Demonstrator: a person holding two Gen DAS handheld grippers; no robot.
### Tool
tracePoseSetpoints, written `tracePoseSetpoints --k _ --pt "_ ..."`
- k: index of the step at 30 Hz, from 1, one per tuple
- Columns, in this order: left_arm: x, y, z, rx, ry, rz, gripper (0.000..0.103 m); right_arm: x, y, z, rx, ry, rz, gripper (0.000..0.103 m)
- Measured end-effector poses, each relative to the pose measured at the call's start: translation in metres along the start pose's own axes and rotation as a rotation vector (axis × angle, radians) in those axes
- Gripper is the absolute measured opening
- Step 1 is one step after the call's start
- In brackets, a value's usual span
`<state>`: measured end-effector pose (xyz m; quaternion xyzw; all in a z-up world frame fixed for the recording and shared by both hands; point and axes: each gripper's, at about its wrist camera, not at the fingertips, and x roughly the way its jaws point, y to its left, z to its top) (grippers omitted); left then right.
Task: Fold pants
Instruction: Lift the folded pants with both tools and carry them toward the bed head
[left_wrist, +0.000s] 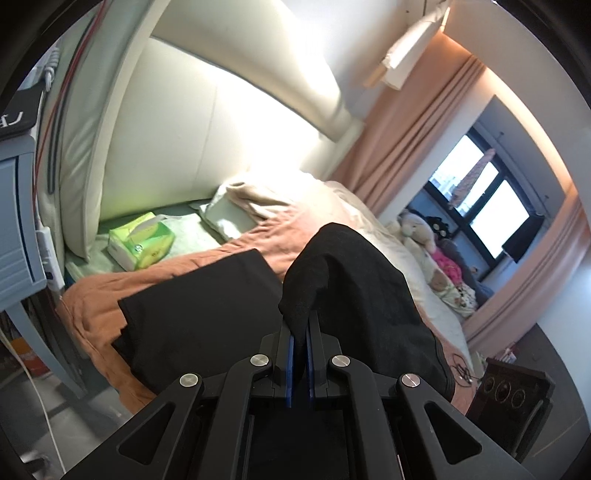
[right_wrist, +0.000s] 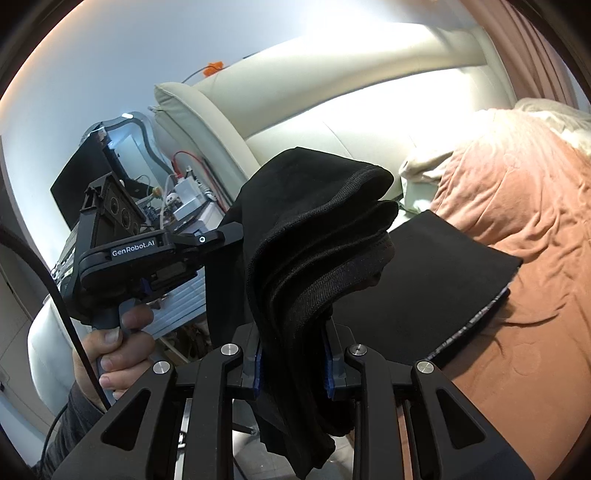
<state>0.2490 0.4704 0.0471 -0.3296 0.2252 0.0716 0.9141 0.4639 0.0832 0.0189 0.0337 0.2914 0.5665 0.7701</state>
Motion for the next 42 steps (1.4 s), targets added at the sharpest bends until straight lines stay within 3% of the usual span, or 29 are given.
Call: tracePoseSetpoints --k 11,20,29,30,32,33,34,36,42 --pt "0.072 0.01 0.038 0.023 0.084 0.086 0.005 0.039 -0.05 -0.007 0.124 -0.03 0.023 0.021" --pt "0.142 0.008 0.046 0.055 0.165 0.159 0.005 0.062 -0.099 0.0 0.216 -0.008 0.011 0.021" --pt "0.188 -0.002 0.051 0.044 0.182 0.187 0.006 0.064 -0.125 0.014 0.243 -0.001 -0.037 0.021" --pt "0.192 -0.004 0.051 0.06 0.187 0.222 0.008 0.064 -0.126 0.015 0.243 -0.006 -0.057 0.021" --pt "0.201 -0.007 0.048 0.11 0.198 0.341 0.025 0.066 -0.131 0.018 0.254 -0.002 -0.07 0.024" --pt "0.202 -0.006 0.046 0.112 0.207 0.368 0.038 0.07 -0.135 0.019 0.266 0.017 -0.08 0.028" --pt "0.201 -0.003 0.045 0.107 0.211 0.377 0.044 0.075 -0.14 0.021 0.283 0.047 -0.104 0.037" --pt "0.194 0.004 0.039 0.112 0.21 0.372 0.047 0.086 -0.155 0.017 0.335 0.109 -0.161 0.055" --pt "0.17 0.021 0.014 0.148 0.222 0.395 0.051 0.063 -0.177 0.002 0.399 0.095 -0.185 0.057"
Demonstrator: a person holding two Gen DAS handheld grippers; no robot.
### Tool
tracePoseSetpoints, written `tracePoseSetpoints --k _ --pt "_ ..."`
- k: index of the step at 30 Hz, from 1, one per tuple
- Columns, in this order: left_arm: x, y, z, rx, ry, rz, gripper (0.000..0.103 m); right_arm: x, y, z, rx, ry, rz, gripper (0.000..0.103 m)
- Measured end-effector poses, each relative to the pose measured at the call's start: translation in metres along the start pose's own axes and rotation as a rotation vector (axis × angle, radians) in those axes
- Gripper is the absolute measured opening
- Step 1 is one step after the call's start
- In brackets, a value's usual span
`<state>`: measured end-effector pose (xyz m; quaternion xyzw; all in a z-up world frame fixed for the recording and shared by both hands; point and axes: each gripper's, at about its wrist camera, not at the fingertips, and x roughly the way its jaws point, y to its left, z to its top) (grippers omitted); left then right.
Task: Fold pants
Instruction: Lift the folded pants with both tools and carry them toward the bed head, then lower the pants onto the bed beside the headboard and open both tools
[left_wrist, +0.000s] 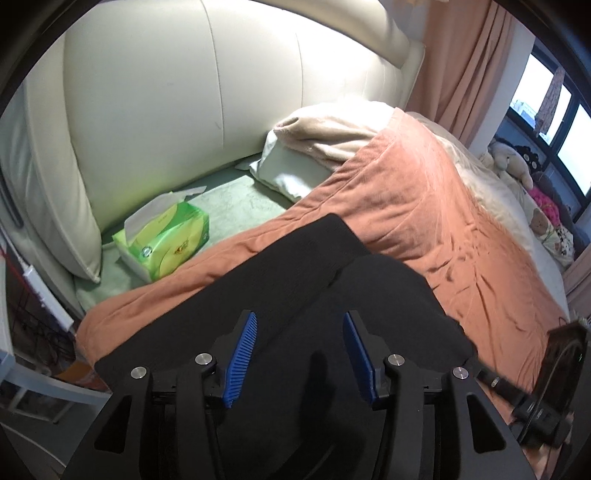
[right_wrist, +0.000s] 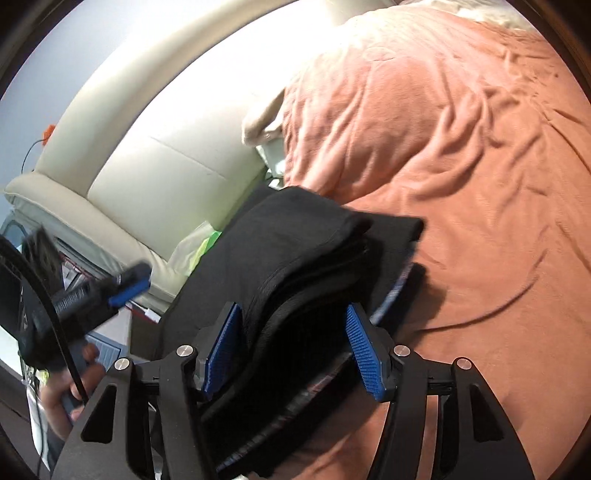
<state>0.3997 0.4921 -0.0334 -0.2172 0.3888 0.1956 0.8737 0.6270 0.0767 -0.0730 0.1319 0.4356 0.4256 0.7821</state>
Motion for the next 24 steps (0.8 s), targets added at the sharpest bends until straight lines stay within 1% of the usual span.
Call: tracePoseSetpoints --k 2,5,7,8,9,10,11,12,13,14,15,16,18,19,20,21,23,24 --pt "-0.004 0.001 -0.011 0.016 -0.002 0.001 0.051 -0.012 0.003 -0.002 -0.035 -0.029 -0.028 0.057" --pt "-0.013 -0.007 -0.025 0.041 -0.01 -0.024 0.051 -0.03 0.014 -0.002 -0.094 -0.07 -0.062 0.057" --pt "-0.019 -0.013 -0.032 0.045 -0.023 -0.044 0.051 -0.038 0.021 0.001 -0.118 -0.103 -0.055 0.057" --pt "-0.022 -0.016 -0.035 0.045 -0.035 -0.047 0.051 -0.041 0.025 0.002 -0.129 -0.114 -0.046 0.054" --pt "-0.025 -0.018 -0.038 0.045 -0.047 -0.049 0.051 -0.043 0.03 0.001 -0.145 -0.126 -0.031 0.048" --pt "-0.028 -0.021 -0.042 0.049 -0.068 -0.057 0.047 -0.049 0.034 -0.002 -0.159 -0.133 -0.014 0.043" --pt "-0.03 -0.023 -0.043 0.052 -0.077 -0.068 0.044 -0.051 0.041 -0.004 -0.178 -0.139 -0.001 0.041" --pt "-0.03 -0.025 -0.045 0.054 -0.079 -0.083 0.036 -0.051 0.05 -0.007 -0.207 -0.151 -0.005 0.031" --pt "-0.029 -0.027 -0.046 0.049 -0.076 -0.095 0.031 -0.05 0.061 -0.009 -0.244 -0.154 -0.019 0.023" --pt "-0.027 -0.029 -0.048 0.039 -0.068 -0.102 0.029 -0.05 0.062 -0.012 -0.265 -0.15 -0.022 0.019" --pt "-0.025 -0.03 -0.049 0.028 -0.06 -0.108 0.024 -0.047 0.068 -0.013 -0.281 -0.135 -0.019 0.016" --pt "-0.022 -0.03 -0.05 0.01 -0.05 -0.119 0.02 -0.042 0.072 -0.012 -0.285 -0.126 -0.02 0.016" --pt "-0.016 -0.028 -0.054 -0.036 -0.029 -0.154 0.019 -0.032 0.076 -0.012 -0.285 -0.127 -0.009 0.016" --pt "-0.011 -0.027 -0.056 -0.055 -0.01 -0.171 0.019 -0.026 0.075 -0.01 -0.286 -0.116 -0.019 0.016" --pt "-0.003 -0.024 -0.059 -0.081 0.02 -0.169 0.018 -0.019 0.072 -0.011 -0.282 -0.097 -0.043 0.016" --pt "0.001 -0.02 -0.062 -0.102 0.038 -0.16 0.012 -0.009 0.064 -0.01 -0.27 -0.072 -0.061 0.016" --pt "0.006 -0.016 -0.069 -0.123 0.06 -0.164 0.012 0.001 0.056 -0.01 -0.265 -0.03 -0.09 0.016" --pt "0.006 -0.015 -0.072 -0.126 0.062 -0.161 0.012 0.004 0.052 -0.01 -0.279 -0.017 -0.118 0.015"
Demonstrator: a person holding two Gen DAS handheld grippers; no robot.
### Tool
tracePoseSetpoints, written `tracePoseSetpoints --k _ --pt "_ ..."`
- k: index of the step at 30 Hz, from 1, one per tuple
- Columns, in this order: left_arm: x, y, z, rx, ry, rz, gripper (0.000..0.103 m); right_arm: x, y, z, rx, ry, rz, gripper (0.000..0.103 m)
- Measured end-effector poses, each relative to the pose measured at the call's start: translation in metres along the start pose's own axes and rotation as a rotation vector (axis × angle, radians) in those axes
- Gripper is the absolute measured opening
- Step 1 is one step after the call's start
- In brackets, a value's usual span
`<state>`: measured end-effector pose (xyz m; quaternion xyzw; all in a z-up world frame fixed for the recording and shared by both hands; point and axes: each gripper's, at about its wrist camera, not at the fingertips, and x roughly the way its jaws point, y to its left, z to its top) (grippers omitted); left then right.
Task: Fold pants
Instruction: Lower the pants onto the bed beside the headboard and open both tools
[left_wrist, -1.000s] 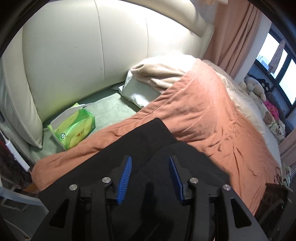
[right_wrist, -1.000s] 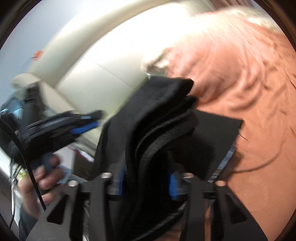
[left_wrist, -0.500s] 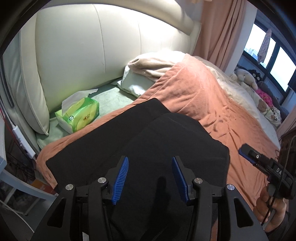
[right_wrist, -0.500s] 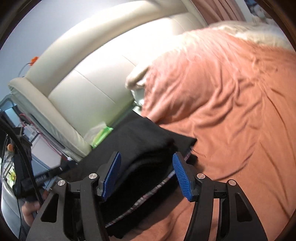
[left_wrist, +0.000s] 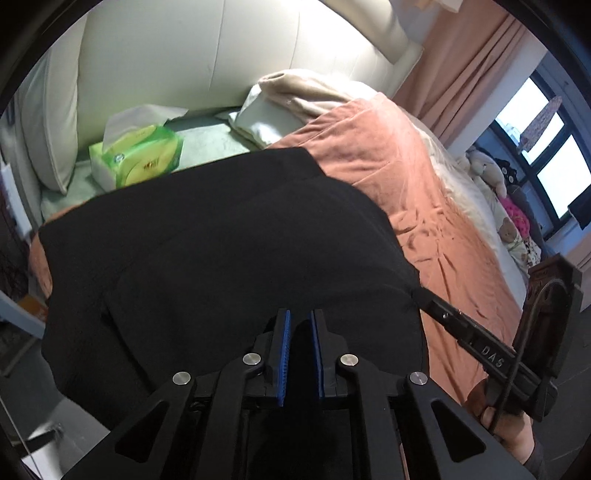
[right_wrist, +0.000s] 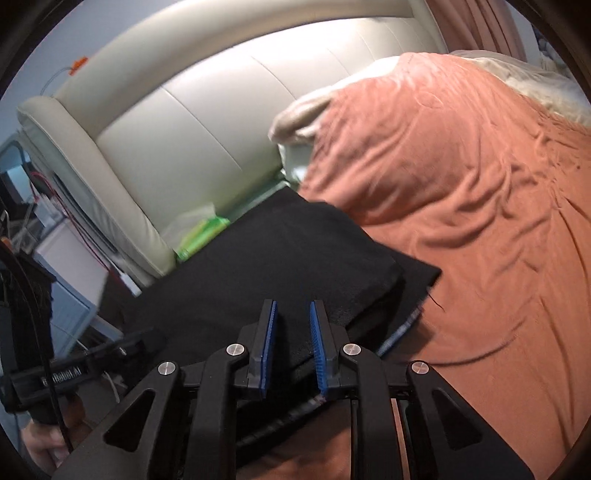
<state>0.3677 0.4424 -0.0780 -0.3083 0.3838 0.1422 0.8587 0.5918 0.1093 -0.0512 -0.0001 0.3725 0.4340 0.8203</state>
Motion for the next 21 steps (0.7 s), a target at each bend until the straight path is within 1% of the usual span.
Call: tracePoseSetpoints --k 2,4,6,8,9,11,13,14,15,16,18,21 --pt "-0.004 0.0 -0.007 -0.001 0.0 0.004 0.012 -0.001 -0.002 -0.007 -0.032 0.044 -0.056 0.015" --pt "-0.011 -0.001 -0.012 -0.009 -0.003 0.018 0.012 -0.005 -0.005 -0.005 -0.02 0.077 -0.054 0.015" --pt "-0.021 -0.003 -0.017 -0.012 -0.014 0.021 0.012 -0.009 -0.009 -0.001 -0.007 0.109 -0.074 0.015" --pt "-0.033 -0.007 -0.021 -0.004 -0.027 0.02 0.013 -0.021 -0.014 0.002 0.012 0.108 -0.071 0.015" --pt "-0.04 -0.01 -0.023 0.002 -0.034 0.023 0.014 -0.029 -0.014 0.002 0.018 0.102 -0.073 0.016" --pt "-0.05 -0.016 -0.027 0.013 -0.037 0.037 0.024 -0.046 -0.013 0.003 0.021 0.1 -0.072 0.016" --pt "-0.064 -0.023 -0.033 0.033 -0.058 0.035 0.046 -0.063 -0.008 0.001 -0.007 0.101 -0.096 0.017" --pt "-0.073 -0.027 -0.037 0.044 -0.079 0.037 0.051 -0.072 -0.005 0.001 -0.021 0.102 -0.107 0.02" --pt "-0.083 -0.032 -0.041 0.053 -0.099 0.037 0.06 -0.08 -0.002 -0.001 -0.031 0.105 -0.116 0.032" --pt "-0.091 -0.037 -0.045 0.061 -0.115 0.034 0.066 -0.09 0.001 -0.002 -0.04 0.103 -0.125 0.05" --pt "-0.102 -0.045 -0.051 0.076 -0.13 0.033 0.072 -0.114 0.008 -0.005 -0.068 0.067 -0.154 0.067" --pt "-0.12 -0.06 -0.061 0.113 -0.145 0.053 0.079 -0.151 0.017 -0.006 -0.09 0.013 -0.174 0.076"
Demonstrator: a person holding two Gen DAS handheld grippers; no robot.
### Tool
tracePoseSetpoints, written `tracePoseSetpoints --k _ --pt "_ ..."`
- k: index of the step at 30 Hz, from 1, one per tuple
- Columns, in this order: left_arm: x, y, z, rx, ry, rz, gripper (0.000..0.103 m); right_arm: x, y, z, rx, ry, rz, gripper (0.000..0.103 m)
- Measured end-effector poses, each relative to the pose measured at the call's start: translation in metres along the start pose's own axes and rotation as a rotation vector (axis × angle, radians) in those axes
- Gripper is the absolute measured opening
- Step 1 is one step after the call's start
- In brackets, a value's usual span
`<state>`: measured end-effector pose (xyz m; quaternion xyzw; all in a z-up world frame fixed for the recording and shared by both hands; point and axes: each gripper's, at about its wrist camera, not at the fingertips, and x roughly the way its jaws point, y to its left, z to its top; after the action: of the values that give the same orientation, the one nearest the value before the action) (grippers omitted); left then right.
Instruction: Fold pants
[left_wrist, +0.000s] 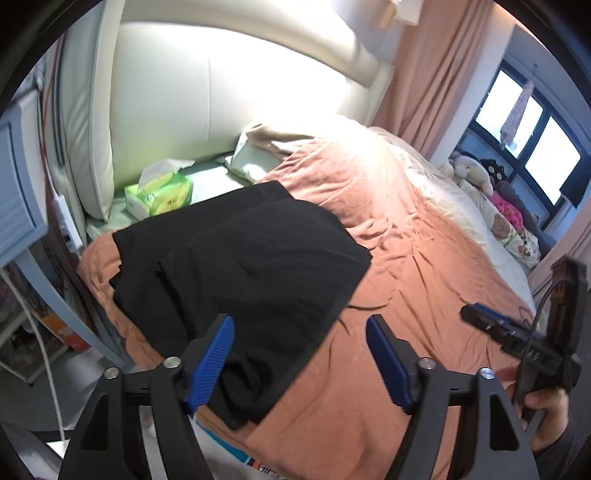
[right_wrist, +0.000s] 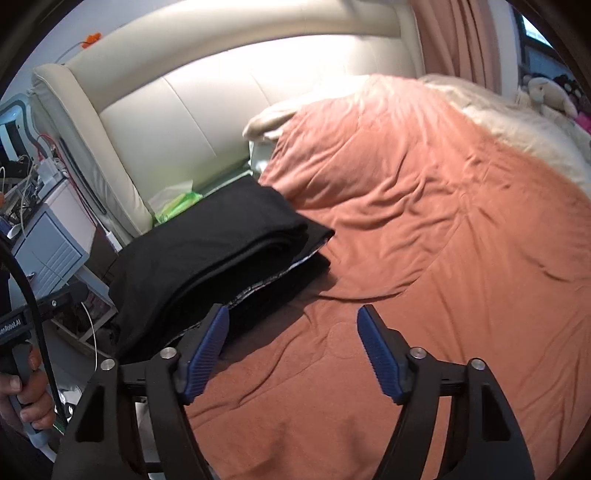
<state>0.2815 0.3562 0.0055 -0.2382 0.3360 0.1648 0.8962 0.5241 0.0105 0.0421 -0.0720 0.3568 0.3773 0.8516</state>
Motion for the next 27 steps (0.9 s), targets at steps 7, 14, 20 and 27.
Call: tracePoseSetpoints --k 7,14,20,27 --pt "-0.051 -0.035 -0.017 0.079 -0.066 0.045 0.102 -0.067 0.012 -0.018 -0.011 -0.046 -0.039 0.095" --pt "-0.095 -0.058 -0.04 0.101 -0.101 0.039 0.102 -0.13 0.025 -0.04 -0.032 -0.065 -0.084 0.103" --pt "-0.122 -0.068 -0.062 0.096 -0.112 0.023 0.102 -0.185 0.035 -0.06 -0.038 -0.079 -0.072 0.103" --pt "-0.155 -0.092 -0.094 0.136 -0.151 -0.012 0.102 -0.236 0.037 -0.089 -0.047 -0.1 -0.066 0.103"
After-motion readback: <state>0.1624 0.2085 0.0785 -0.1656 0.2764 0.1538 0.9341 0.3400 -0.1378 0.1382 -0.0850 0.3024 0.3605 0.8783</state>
